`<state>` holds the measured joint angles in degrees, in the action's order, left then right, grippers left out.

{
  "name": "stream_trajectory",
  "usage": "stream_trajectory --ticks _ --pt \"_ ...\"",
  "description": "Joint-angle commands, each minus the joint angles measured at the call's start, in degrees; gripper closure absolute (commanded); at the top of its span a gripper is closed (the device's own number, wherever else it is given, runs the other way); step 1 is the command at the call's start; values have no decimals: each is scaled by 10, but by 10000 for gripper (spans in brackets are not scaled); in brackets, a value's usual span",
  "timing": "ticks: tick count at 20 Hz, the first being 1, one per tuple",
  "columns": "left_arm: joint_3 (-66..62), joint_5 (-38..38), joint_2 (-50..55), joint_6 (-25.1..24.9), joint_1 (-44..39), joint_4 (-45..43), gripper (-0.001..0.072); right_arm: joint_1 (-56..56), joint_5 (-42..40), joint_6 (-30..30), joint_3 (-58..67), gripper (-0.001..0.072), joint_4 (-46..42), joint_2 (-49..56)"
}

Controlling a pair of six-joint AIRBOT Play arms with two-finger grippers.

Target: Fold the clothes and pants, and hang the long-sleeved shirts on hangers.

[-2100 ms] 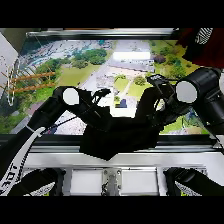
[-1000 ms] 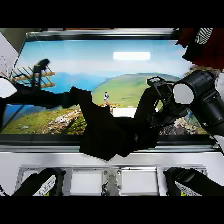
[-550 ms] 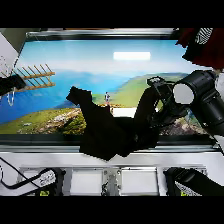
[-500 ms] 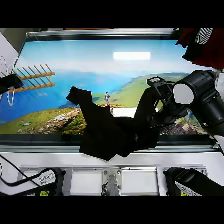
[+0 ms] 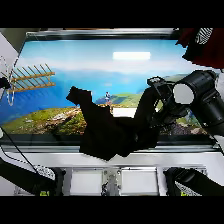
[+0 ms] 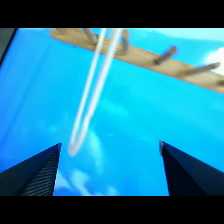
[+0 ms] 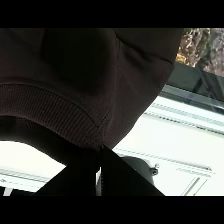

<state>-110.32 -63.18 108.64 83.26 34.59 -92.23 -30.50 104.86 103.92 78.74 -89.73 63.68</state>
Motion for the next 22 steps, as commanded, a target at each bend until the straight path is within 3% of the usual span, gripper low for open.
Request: stream_trajectory --ticks 1,5,19,22 --pt "-75 -9 92 -4 3 -57 39 0 0 0 0 691 0 0" --pt "-50 18 125 -30 3 -64 39 0 0 0 0 691 0 0" --pt "-53 97 167 -29 -14 -68 42 0 0 0 0 691 0 0" --pt "-53 95 166 -29 -20 -68 483 0 0 0 0 691 0 0"
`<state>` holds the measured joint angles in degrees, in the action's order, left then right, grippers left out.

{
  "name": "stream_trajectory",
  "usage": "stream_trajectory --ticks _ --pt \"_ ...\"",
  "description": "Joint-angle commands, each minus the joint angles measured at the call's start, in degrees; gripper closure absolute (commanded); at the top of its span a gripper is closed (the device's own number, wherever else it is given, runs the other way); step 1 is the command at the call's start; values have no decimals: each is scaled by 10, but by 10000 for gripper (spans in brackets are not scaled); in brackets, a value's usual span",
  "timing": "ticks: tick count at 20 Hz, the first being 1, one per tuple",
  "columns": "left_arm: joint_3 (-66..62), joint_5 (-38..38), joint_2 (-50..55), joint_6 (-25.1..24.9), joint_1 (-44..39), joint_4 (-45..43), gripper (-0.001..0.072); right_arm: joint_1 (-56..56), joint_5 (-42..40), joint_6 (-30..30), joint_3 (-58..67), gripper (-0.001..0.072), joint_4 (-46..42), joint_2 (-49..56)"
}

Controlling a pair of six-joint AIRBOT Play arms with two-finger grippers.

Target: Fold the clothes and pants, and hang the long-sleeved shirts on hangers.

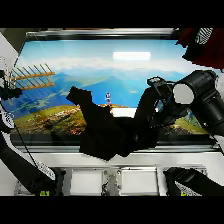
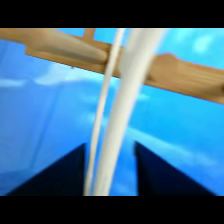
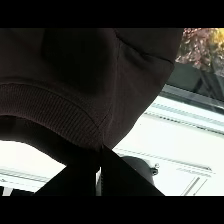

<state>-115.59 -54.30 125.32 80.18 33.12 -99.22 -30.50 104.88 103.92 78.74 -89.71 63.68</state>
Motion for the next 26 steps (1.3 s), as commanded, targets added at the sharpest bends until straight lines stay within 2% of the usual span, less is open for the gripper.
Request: stream_trajectory --ticks 1,2,3,9,11,13,21,23,24,25,26 --pt "0 5 0 2 -9 2 571 0 0 0 0 691 0 0" --pt "0 5 0 1 -12 2 659 0 0 0 0 691 0 0" --pt "0 5 0 2 -13 2 694 0 0 0 0 691 0 0" --pt "0 -15 -13 2 -32 -8 696 0 0 0 0 691 0 0" --pt "0 -23 -31 35 -39 -35 696 0 0 0 0 691 0 0" --pt "0 -28 -57 56 -45 -39 696 0 0 0 0 691 0 0" --pt "0 -45 -192 57 -101 -48 696 0 0 0 0 691 0 0" --pt "0 -51 -242 36 -131 -46 695 0 0 0 0 691 0 0" --pt "0 -64 -269 5 -150 -39 695 0 0 0 0 691 0 0" --pt "0 -81 -295 -40 -170 -20 695 0 0 0 0 691 0 0" --pt "0 -110 -321 -108 -189 21 695 0 0 0 0 691 0 0"
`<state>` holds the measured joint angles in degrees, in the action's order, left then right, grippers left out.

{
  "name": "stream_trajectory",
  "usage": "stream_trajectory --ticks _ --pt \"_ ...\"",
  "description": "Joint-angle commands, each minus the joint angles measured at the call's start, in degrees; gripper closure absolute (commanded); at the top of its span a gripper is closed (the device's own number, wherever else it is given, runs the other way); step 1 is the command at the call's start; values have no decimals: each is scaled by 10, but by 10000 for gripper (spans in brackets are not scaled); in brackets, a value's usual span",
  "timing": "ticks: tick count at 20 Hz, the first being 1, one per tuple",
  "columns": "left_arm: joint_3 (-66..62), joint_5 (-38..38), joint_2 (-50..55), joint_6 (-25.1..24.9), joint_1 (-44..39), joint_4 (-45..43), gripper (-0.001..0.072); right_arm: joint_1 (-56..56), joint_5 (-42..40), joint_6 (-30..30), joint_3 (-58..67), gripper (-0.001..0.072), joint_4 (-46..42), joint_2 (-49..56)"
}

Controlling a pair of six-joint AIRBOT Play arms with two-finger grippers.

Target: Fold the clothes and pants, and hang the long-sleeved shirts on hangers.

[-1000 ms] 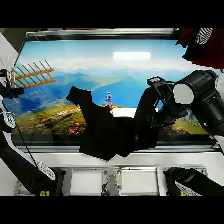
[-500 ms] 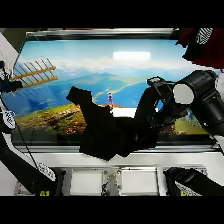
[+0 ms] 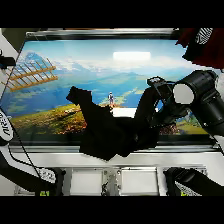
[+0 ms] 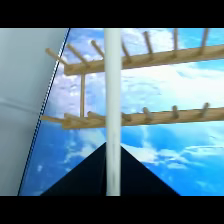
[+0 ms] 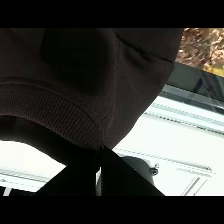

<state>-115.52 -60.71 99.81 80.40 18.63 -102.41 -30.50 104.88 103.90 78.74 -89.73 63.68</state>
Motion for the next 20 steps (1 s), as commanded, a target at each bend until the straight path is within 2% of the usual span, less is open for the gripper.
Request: stream_trajectory --ticks 1,2,4,6,7,11,14,20 --pt "0 -86 -90 -179 -61 106 695 0 0 0 0 691 0 0" --pt "0 -132 -112 -244 -74 165 695 0 0 0 0 691 0 0" --pt "0 -238 -148 -338 -93 284 695 0 0 0 0 691 0 0" --pt "0 -375 -172 -376 -96 389 695 0 0 0 0 691 0 0" --pt "4 -409 -184 -376 -98 406 695 0 0 0 0 691 0 0" --pt "94 -353 -258 -382 -103 394 696 0 0 0 0 691 0 0" --pt "195 -390 -314 -464 -103 394 698 0 0 0 0 691 0 0" --pt "451 -412 -457 -522 -103 395 697 0 0 0 0 691 0 0"
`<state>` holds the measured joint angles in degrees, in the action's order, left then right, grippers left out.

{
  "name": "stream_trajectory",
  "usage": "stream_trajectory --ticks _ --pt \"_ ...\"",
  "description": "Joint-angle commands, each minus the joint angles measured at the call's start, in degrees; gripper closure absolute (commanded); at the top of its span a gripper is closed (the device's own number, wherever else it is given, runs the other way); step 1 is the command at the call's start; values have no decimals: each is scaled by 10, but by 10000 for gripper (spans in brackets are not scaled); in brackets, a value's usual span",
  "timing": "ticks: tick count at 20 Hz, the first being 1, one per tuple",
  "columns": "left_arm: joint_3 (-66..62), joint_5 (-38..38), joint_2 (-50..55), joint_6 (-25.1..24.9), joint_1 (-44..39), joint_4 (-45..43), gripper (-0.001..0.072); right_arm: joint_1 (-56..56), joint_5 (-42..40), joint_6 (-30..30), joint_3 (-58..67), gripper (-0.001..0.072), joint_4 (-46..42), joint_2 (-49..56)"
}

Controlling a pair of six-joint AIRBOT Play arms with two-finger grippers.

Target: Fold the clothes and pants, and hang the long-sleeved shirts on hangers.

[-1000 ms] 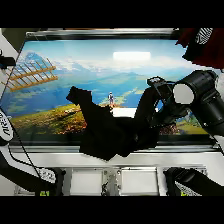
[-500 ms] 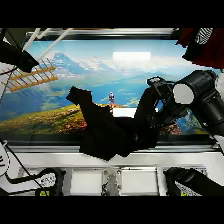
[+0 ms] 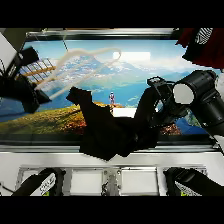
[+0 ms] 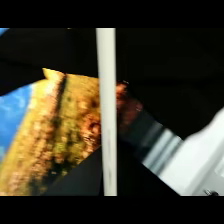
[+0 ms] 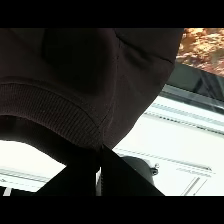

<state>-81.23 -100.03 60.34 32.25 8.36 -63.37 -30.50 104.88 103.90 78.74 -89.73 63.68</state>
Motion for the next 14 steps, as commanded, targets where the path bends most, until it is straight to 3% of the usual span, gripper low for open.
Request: stream_trajectory --ticks 1,7,14 --pt "146 -19 -87 -41 0 4 697 0 0 0 0 691 0 0" --pt "304 -33 -228 -40 0 7 697 0 0 0 0 691 0 0" --pt "414 -23 -321 -40 -1 91 697 0 0 0 0 691 0 0"
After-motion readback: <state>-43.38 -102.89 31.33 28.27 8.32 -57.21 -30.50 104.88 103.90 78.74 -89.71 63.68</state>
